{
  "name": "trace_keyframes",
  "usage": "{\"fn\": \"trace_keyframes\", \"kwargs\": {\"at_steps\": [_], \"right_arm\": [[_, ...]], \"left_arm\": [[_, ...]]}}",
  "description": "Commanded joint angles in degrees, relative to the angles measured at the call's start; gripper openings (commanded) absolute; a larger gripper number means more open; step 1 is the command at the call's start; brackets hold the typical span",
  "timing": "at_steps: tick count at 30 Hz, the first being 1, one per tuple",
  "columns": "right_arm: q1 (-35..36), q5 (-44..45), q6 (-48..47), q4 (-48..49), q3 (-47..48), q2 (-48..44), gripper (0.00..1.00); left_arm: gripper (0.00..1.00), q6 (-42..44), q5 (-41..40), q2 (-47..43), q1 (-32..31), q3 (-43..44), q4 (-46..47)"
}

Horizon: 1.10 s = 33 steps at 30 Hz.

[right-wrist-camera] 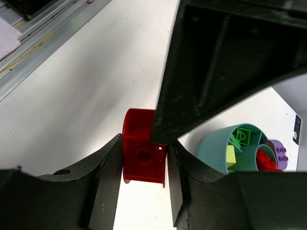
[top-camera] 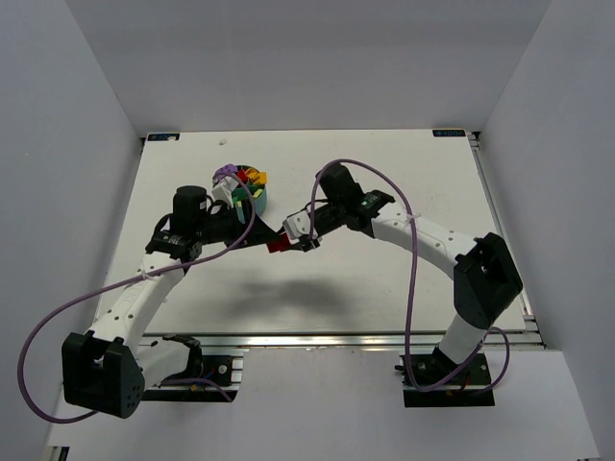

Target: Sort the legos into containers by color

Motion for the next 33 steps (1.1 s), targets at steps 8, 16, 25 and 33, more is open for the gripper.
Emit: {"fn": "trace_keyframes", "kwargs": {"at_steps": [8,16,25,33], "right_arm": [[1.61,-2.06,-7.14,-5.55,3.64,1.00,0.00],[1.70,-1.71,-6.70,-4.93,4.44,1.53,0.00],[1.79,-1.97,-7.05,-4.84,3.39,0.83,0.00],[2.14,-1.00,-11.53,-7.65,2.42,0.39,0.00]], "left_arm": [[0.74,-0.04,5.11,-1.50,-0.81,-1.08,3.20],[0.73,0.05,5.37,-2.38,-1.60,-2.83,2.32],[0.62,-0.22,5.02,-0.27,-1.60,-2.57,4.25],[0.55,-0.30,4.58,1.14,-1.60,-1.17,4.61]]}}
